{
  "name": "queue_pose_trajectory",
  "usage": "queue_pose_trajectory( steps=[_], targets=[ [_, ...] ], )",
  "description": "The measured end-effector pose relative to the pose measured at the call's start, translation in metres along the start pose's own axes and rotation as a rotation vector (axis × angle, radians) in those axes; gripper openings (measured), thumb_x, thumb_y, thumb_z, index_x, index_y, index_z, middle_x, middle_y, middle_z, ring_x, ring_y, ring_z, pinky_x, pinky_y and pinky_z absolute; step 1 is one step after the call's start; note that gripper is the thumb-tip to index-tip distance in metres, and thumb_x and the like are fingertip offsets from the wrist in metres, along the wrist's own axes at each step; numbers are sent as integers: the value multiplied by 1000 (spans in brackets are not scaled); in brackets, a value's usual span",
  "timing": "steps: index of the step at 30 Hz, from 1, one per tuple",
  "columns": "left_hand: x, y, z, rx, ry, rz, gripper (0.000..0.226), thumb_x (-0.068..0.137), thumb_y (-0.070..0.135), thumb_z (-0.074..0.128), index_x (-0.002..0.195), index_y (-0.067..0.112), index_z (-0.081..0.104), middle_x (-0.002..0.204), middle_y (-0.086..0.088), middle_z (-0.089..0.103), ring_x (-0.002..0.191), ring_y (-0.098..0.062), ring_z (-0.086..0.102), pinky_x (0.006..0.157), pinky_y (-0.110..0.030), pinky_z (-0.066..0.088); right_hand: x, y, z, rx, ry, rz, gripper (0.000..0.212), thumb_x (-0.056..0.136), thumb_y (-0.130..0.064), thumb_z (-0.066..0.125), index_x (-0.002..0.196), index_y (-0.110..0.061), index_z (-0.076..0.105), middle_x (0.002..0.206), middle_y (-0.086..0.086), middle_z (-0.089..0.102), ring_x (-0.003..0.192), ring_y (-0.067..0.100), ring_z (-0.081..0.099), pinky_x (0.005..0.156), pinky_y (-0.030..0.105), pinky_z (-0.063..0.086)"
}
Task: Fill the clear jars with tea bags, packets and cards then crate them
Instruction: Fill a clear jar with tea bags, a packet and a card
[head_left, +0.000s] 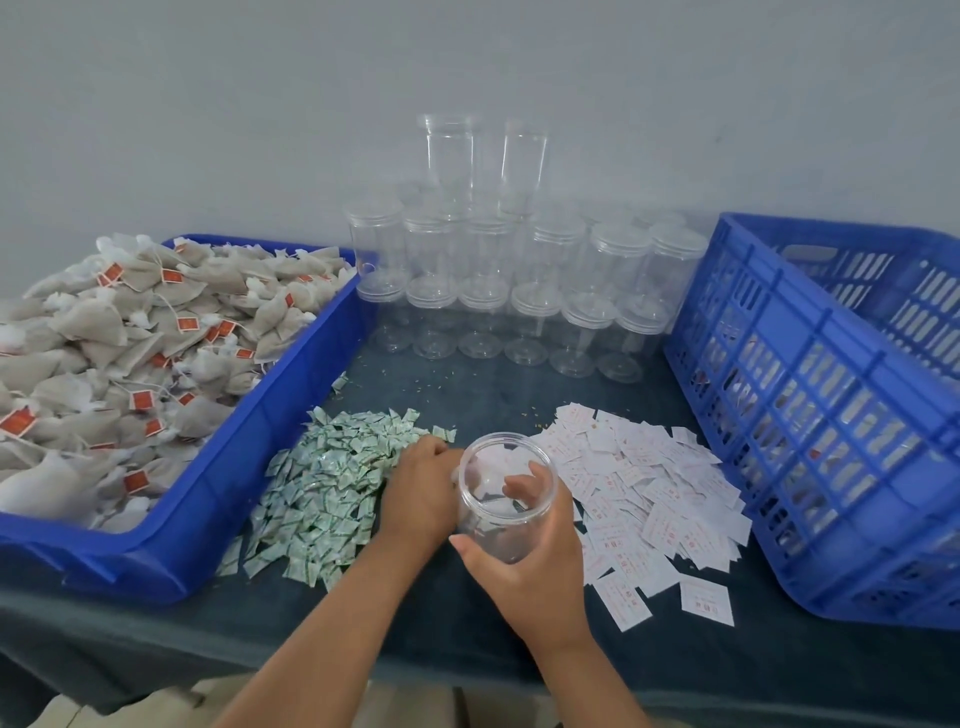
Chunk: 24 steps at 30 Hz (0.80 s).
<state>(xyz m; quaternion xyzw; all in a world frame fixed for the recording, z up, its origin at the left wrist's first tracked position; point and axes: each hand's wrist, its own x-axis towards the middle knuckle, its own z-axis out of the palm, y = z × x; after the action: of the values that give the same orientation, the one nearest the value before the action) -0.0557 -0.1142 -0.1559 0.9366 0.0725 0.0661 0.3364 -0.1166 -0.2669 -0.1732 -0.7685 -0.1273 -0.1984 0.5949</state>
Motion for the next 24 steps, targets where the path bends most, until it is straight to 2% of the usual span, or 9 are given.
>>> queue_pose_trajectory(
  steps=[3, 6, 8, 11, 13, 16, 20, 22, 24],
  targets=[
    [-5, -1, 4, 38, 87, 77, 14, 88, 34, 74, 97, 23, 74, 96, 6, 61, 92, -20, 61, 73, -41, 55, 2, 0, 0, -14, -37, 17, 92, 61, -55, 95, 134, -68, 41, 128, -24, 64, 121, 5, 65, 91, 8, 48],
    [-7, -3, -2, -11, 104, 138, 12, 97, 41, 66, 99, 30, 71, 95, 11, 63, 88, -11, 63, 75, -36, 54, 3, 2, -1, -19, -98, 45, 93, 60, -56, 95, 136, -66, 41, 130, -23, 65, 123, 5, 65, 94, 11, 50],
    [-10, -4, -11, -147, 175, 171, 5, 98, 34, 67, 96, 32, 71, 92, 16, 66, 86, -2, 61, 76, -28, 51, 2, 4, -2, -18, -140, 64, 94, 59, -57, 95, 137, -63, 42, 130, -23, 66, 122, 4, 65, 93, 11, 50],
    [-19, -4, -40, -253, 250, 129, 11, 102, 38, 65, 96, 33, 73, 87, 22, 70, 82, 0, 65, 71, -25, 54, 1, 6, -2, -17, -218, 84, 97, 58, -59, 94, 140, -58, 43, 131, -23, 65, 121, 4, 66, 90, 19, 57],
    [-26, -4, -69, -215, 241, 138, 21, 102, 49, 58, 89, 37, 70, 81, 24, 68, 72, -2, 64, 63, -27, 52, -1, 6, -2, -24, -249, 80, 96, 57, -60, 95, 139, -57, 44, 130, -22, 66, 113, 6, 69, 82, 23, 60],
    [-29, -7, -119, -140, 223, 147, 29, 101, 58, 51, 87, 38, 67, 76, 23, 68, 62, -6, 63, 56, -28, 50, -3, 3, -1, -37, -288, 64, 95, 55, -66, 93, 135, -63, 43, 128, -26, 65, 103, 7, 72, 74, 20, 59],
    [3, -30, -185, -20, 387, 59, 25, 103, 48, 53, 89, 34, 70, 73, 16, 69, 62, -8, 63, 55, -28, 48, -2, 3, -1, -33, -310, 84, 93, 53, -69, 92, 133, -66, 44, 125, -25, 67, 85, 15, 75, 73, 24, 61],
    [35, -50, -211, 138, 286, -56, 17, 103, 35, 53, 106, 35, 70, 94, 13, 73, 81, -10, 67, 67, -31, 52, -2, 5, -1, -15, -306, 99, 95, 53, -66, 96, 134, -63, 46, 125, -21, 68, 79, 18, 74, 75, 31, 63],
    [68, -69, -227, 322, 60, -168, 38, 99, 20, 56, 134, 32, 62, 131, 1, 68, 108, -21, 66, 85, -37, 53, -2, 7, 0, -5, -313, 109, 97, 55, -63, 99, 137, -57, 47, 127, -17, 69, 72, 22, 73, 77, 43, 65]
  ],
)
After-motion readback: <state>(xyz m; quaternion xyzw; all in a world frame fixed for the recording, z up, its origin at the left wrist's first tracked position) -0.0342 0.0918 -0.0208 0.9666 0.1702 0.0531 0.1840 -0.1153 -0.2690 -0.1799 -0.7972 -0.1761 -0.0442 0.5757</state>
